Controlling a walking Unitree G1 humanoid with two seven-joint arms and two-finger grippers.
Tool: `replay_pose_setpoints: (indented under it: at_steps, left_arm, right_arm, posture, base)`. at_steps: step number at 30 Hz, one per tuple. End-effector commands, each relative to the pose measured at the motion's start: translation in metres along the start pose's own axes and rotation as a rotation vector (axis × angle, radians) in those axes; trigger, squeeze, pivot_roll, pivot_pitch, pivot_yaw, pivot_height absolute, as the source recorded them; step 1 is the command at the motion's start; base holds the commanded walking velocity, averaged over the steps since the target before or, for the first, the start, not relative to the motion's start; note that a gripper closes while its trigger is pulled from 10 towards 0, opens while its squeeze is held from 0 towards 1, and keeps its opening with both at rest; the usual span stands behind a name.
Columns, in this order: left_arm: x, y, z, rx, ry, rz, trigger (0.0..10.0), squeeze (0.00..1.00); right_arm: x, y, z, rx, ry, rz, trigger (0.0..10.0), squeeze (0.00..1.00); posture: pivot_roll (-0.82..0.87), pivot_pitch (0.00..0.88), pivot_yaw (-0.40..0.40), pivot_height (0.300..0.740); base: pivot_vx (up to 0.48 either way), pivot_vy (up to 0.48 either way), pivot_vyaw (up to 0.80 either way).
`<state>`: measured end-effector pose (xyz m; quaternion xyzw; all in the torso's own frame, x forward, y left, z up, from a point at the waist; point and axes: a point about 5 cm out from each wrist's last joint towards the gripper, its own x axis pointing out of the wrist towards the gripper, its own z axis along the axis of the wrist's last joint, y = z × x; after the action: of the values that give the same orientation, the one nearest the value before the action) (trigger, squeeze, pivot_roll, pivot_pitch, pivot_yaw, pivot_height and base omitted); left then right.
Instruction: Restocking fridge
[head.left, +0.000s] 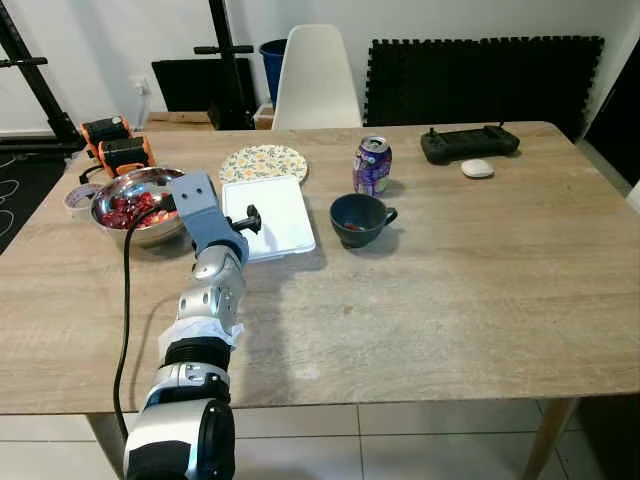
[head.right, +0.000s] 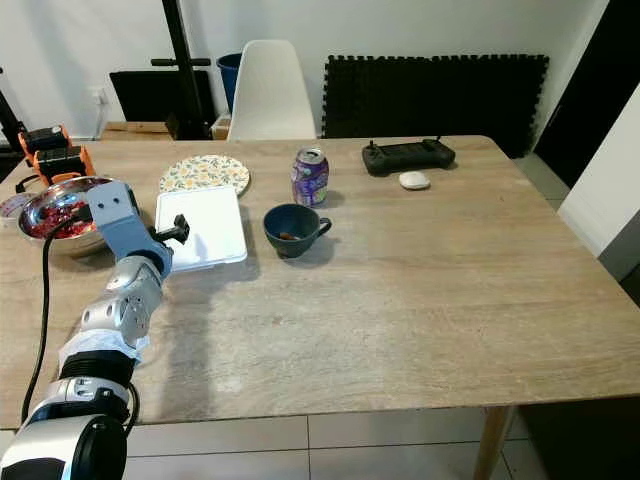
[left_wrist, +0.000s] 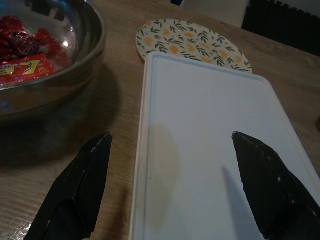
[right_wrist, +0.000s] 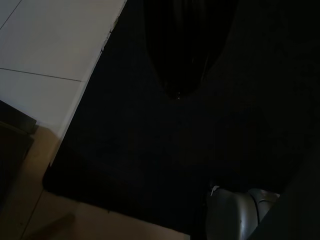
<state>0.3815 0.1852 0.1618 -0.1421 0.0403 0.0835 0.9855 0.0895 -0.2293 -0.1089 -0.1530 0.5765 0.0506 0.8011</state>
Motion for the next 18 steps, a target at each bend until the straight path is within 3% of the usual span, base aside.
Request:
replay_pose_setpoints:
  at_steps: [1, 10, 11, 13, 14, 18]
  left_arm:
    - [0.0, 0.009, -0.01, -0.027, 0.057, 0.023, 10.0, 0.0]
    - [0.0, 0.008, -0.029, -0.161, 0.166, -0.003, 10.0, 0.0]
    - [-0.001, 0.007, -0.033, -0.197, 0.19, -0.016, 2.6, 0.0]
    - [-0.001, 0.007, -0.035, -0.219, 0.204, -0.025, 2.6, 0.0]
    - [-0.001, 0.007, -0.036, -0.232, 0.208, -0.031, 0.0, 0.0]
    - [0.0, 0.009, -0.035, -0.246, 0.206, -0.033, 0.0, 0.0]
  right_arm:
    - [0.0, 0.003, -0.002, 0.0, 0.005, 0.009, 10.0, 0.0]
    - [0.0, 0.003, -0.002, -0.001, 0.005, 0.009, 10.0, 0.0]
    - [0.0, 0.002, -0.002, -0.002, 0.006, 0.009, 10.0, 0.0]
    - [0.0, 0.002, -0.003, -0.002, 0.006, 0.008, 10.0, 0.0]
    - [0.0, 0.002, -0.003, -0.002, 0.007, 0.008, 10.0, 0.0]
    - [0.0, 0.001, -0.003, -0.003, 0.006, 0.006, 10.0, 0.0]
  posture:
    - [-0.07, 0.091, 0.011, 0.74]
    - [-0.07, 0.092, 0.01, 0.74]
    - [-0.07, 0.091, 0.007, 0.74]
    - [-0.07, 0.091, 0.007, 0.74]
    - [-0.07, 0.091, 0.007, 0.74]
    - [-0.07, 0.089, 0.006, 0.74]
  base:
    - [0.0, 0.0, 0.0]
    - [0.0, 0.0, 0.0]
    - [0.0, 0.0, 0.0]
    - [0.0, 0.0, 0.0]
    - [0.0, 0.0, 0.0]
    - [0.0, 0.0, 0.0]
